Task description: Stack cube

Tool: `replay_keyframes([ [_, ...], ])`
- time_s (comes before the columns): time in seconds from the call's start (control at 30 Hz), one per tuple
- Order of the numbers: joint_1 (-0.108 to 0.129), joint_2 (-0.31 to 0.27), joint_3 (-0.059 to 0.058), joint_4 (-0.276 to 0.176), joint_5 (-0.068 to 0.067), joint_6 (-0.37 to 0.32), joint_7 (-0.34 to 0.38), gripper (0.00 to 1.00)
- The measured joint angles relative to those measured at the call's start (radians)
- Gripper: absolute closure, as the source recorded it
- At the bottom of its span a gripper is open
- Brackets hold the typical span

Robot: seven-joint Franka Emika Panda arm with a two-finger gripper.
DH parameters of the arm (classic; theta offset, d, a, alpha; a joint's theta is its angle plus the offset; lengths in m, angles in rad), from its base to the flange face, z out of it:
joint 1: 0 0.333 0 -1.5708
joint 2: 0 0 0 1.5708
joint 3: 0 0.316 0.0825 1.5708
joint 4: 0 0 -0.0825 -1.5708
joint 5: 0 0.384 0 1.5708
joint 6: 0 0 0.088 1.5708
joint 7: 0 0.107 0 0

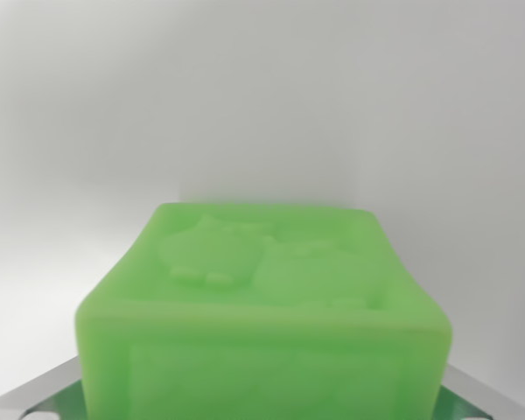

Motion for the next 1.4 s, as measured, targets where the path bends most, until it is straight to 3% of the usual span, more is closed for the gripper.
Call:
replay_keyframes([
  [0.7,0.007,-0.078,-0.009,-0.025,-0.001,-0.051,0.001,1.0],
  [1.4,0.017,-0.189,-0.024,-0.04,-0.01,-0.145,0.005,1.0],
])
